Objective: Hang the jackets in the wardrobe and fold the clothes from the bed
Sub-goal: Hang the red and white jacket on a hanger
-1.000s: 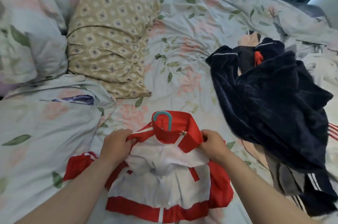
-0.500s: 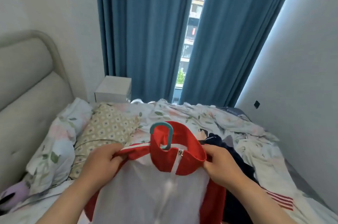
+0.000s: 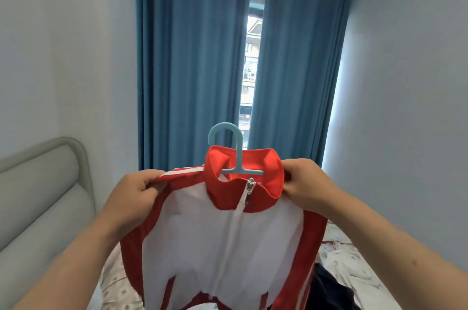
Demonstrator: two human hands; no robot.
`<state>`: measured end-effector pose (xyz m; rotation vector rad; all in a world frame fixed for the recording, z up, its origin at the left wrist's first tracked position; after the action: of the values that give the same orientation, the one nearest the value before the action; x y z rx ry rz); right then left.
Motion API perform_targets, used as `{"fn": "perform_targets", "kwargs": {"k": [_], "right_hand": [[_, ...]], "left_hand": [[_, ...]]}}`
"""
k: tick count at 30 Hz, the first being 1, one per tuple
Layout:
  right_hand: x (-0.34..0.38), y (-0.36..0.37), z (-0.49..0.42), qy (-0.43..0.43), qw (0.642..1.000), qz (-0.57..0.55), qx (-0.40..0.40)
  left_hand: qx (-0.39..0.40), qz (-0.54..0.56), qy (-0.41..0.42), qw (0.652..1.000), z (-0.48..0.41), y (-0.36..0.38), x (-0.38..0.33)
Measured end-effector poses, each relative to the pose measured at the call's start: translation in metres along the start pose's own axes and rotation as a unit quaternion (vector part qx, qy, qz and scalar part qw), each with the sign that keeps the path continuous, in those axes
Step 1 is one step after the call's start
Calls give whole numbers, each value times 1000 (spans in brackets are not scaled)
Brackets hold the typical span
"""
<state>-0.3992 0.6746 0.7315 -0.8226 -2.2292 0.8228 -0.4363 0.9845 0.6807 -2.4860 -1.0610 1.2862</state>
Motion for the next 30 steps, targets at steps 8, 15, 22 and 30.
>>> {"fn": "perform_targets", "kwargs": {"k": [8,15,22,30], "right_hand": [[37,-62,-20,-14,990,-135,-47],[70,-52,-24,-51,984,-170,-19],[84,-33,-31,-70,993,-82,39],[90,-24,-36,-111,985,-134,13]], "left_hand": [[-37,-5,-4,999,-15,-71,-40],[32,-184,108,976,-15,-54,-105],[57,-160,97,981,3,-57,-117],[37,-212,55,975,8,-61,-130]]}}
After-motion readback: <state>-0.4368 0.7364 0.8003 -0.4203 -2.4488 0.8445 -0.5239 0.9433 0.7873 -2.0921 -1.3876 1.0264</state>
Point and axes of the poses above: each hand's wrist, its own z-axis away from the middle knuckle, its own y-axis out of the palm, x = y × z, the point moved 7 cm from there along -z, towards the middle knuckle, and after that the axes turned 5 degrees about -x, right-handed, at the moved point
